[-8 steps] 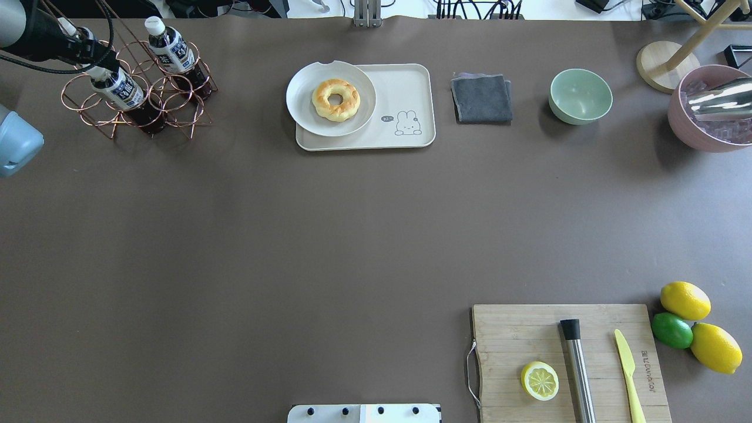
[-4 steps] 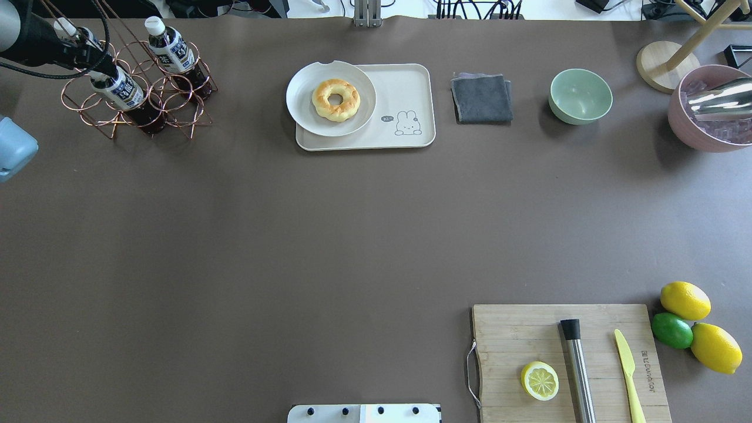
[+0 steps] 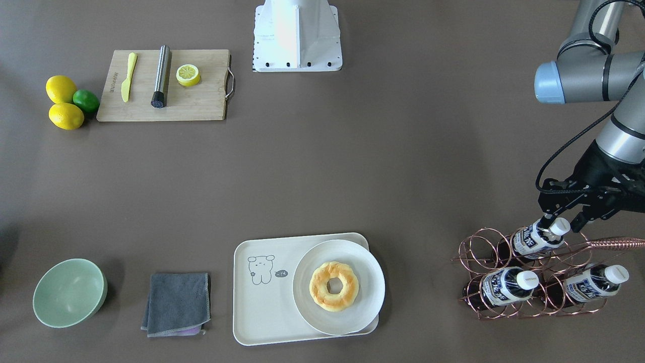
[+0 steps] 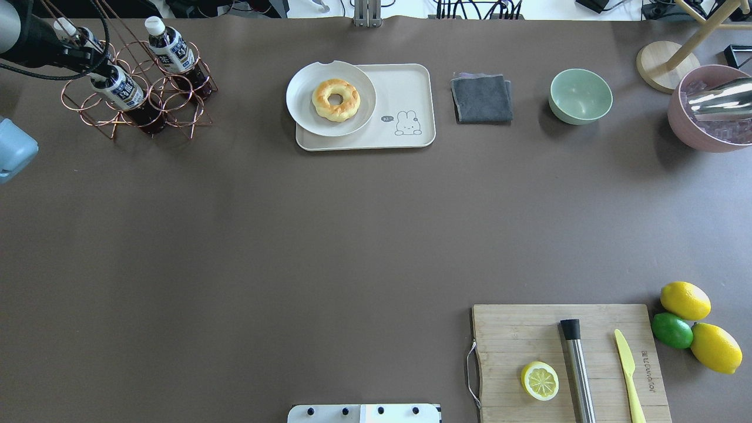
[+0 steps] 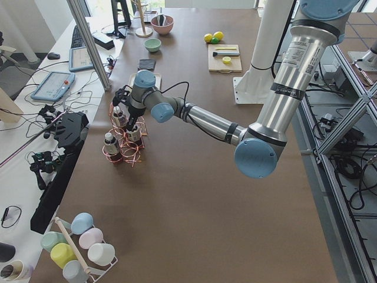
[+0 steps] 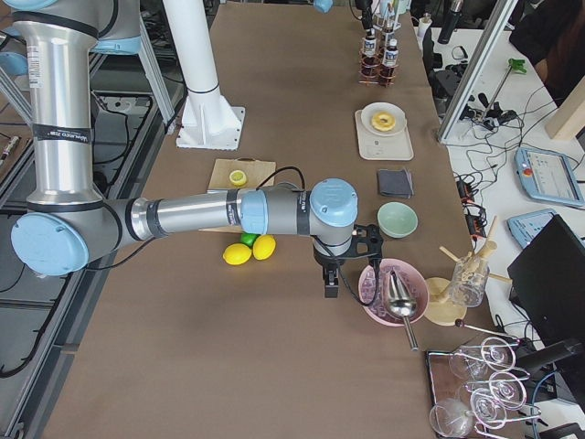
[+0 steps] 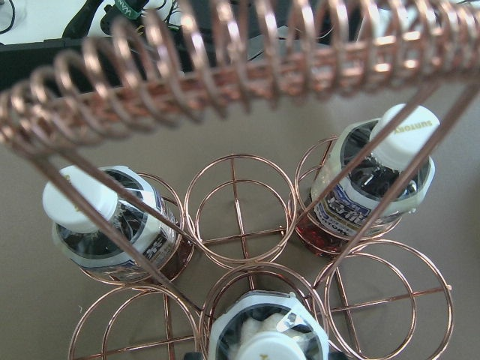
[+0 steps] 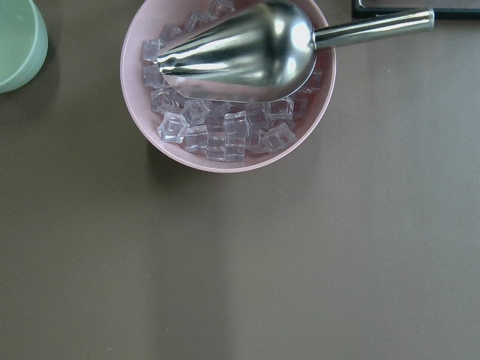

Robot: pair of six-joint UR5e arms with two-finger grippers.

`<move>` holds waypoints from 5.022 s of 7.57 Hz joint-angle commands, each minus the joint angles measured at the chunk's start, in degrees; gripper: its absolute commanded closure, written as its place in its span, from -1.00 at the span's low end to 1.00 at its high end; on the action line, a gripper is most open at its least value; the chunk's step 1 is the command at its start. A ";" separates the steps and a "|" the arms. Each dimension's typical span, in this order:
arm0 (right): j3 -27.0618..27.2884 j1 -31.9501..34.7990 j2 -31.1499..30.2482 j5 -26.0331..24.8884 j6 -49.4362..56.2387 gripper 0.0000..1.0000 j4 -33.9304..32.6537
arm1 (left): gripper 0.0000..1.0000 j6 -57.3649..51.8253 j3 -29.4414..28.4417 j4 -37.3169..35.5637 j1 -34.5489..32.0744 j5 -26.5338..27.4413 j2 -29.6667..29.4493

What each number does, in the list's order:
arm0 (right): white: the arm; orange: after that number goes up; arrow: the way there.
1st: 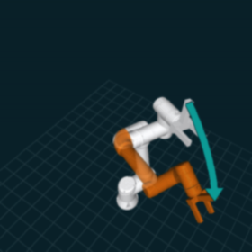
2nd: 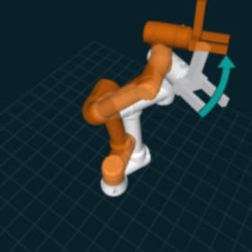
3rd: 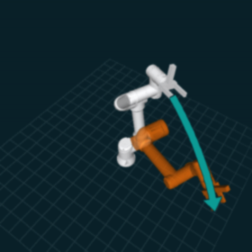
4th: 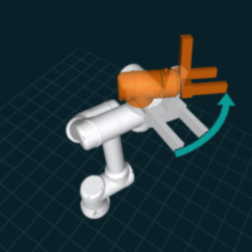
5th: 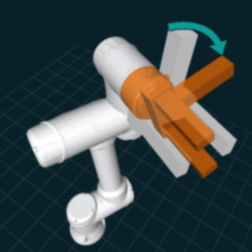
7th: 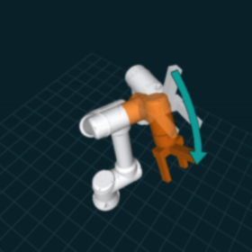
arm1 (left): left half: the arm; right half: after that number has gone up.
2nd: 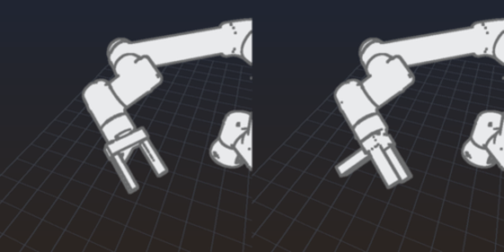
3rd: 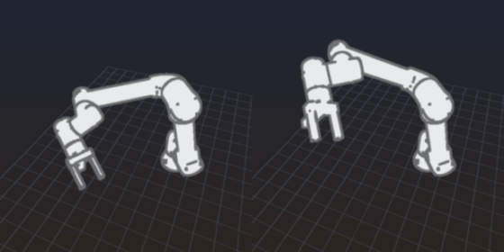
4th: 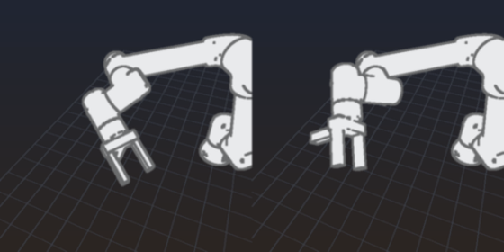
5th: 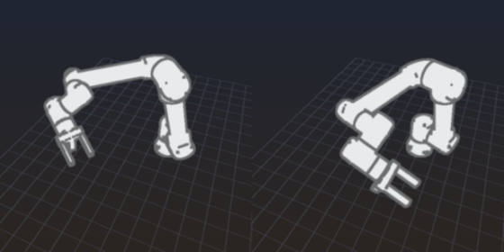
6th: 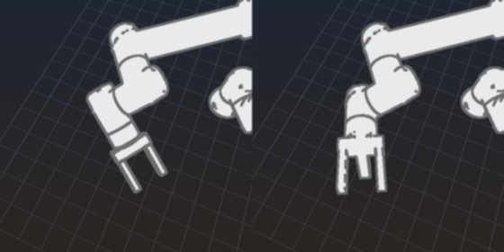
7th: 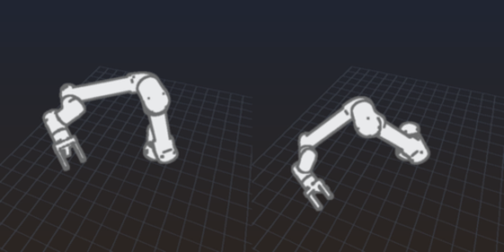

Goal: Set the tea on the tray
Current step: 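Lower the left gripper around the bottle's white cap and close, then lift the dark bottle up out of the copper rack with the left gripper, then carry the bottle toward the table center and lower it down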

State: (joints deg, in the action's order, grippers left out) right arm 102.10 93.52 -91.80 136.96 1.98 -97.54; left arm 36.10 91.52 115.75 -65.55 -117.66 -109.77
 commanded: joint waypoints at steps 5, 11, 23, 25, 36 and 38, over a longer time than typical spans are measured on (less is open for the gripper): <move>-0.15 0.00 0.48 0.32 -0.05 -1.00 -0.02 | 1.00 3.01 1.97 -7.87 -5.63 -2.47 -5.00; 0.11 0.00 0.04 0.59 -0.05 -1.00 -0.02 | 1.00 -1.65 23.13 -31.51 -10.74 -2.49 -4.92; -0.15 0.09 0.04 0.33 0.04 -1.00 -0.02 | 1.00 39.92 16.87 -51.16 39.86 33.18 -36.71; -0.15 0.09 0.04 0.33 0.04 -1.00 -0.02 | 1.00 39.93 15.27 -51.06 41.37 33.28 -37.09; -0.68 0.09 0.30 0.24 0.04 -1.00 -0.02 | 1.00 39.13 11.83 -43.59 43.22 35.22 -34.01; -0.68 0.09 0.39 0.24 0.04 -1.00 -0.02 | -0.22 38.61 11.83 -43.59 43.22 35.30 -34.01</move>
State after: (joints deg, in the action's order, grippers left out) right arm 101.46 93.60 -91.47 137.21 2.02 -97.56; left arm 75.19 103.36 72.08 -22.32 -82.42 -143.84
